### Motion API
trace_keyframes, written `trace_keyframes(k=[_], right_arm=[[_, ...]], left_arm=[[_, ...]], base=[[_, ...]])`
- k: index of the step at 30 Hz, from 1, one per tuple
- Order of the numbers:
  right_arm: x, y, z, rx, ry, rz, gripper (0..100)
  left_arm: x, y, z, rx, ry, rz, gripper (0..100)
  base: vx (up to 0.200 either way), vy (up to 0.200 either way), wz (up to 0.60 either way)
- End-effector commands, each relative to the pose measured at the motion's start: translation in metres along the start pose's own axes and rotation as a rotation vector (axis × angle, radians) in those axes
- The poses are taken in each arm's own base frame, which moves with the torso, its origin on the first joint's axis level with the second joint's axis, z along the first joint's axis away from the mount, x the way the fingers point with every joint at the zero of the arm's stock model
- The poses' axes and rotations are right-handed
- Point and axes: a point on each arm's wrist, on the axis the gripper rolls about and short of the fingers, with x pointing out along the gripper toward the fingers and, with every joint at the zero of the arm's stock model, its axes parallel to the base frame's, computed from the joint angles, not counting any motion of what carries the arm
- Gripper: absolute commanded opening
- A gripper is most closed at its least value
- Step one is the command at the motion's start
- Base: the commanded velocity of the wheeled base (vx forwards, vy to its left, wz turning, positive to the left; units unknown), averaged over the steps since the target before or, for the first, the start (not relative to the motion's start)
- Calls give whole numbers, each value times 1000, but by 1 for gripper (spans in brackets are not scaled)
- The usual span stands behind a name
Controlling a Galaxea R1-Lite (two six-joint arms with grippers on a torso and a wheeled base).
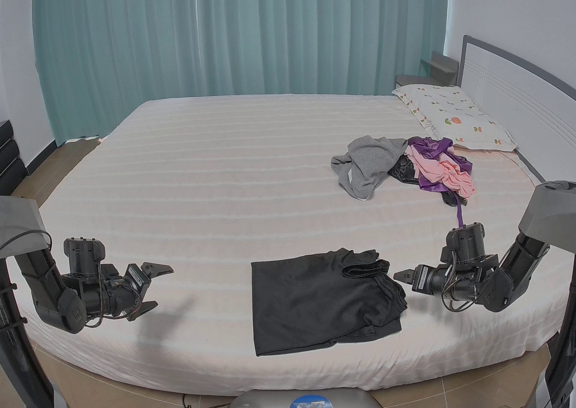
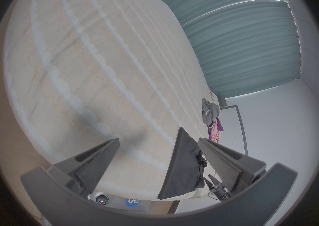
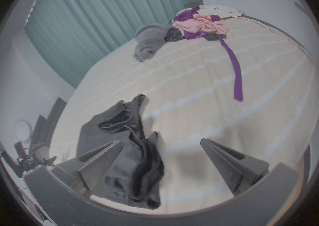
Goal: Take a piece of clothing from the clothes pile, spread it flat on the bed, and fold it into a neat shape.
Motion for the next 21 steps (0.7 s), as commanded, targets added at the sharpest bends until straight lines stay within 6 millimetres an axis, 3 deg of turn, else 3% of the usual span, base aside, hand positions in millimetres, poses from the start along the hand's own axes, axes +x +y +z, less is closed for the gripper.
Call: trace_keyframes(k=[1,9,14,15,21], right_arm=[[-11,-2,-3,7,2,87,100],[3,14,-10,36,50,160,100],[12,8,-23,26,98,132,100],[11,8,-23,25,101,130,0],[1,-1,-25,-7,111,100,0]], left_arm=[[0,1,0,-1,1,1,100],[0,1,0,-1,1,1,100],[0,0,0,-1,0,0,100],[0,1,0,0,1,1,100],[0,0,0,1,0,0,100]], base=[[0,0,0],[0,0,0],[0,0,0],[0,0,0],[0,0,0]])
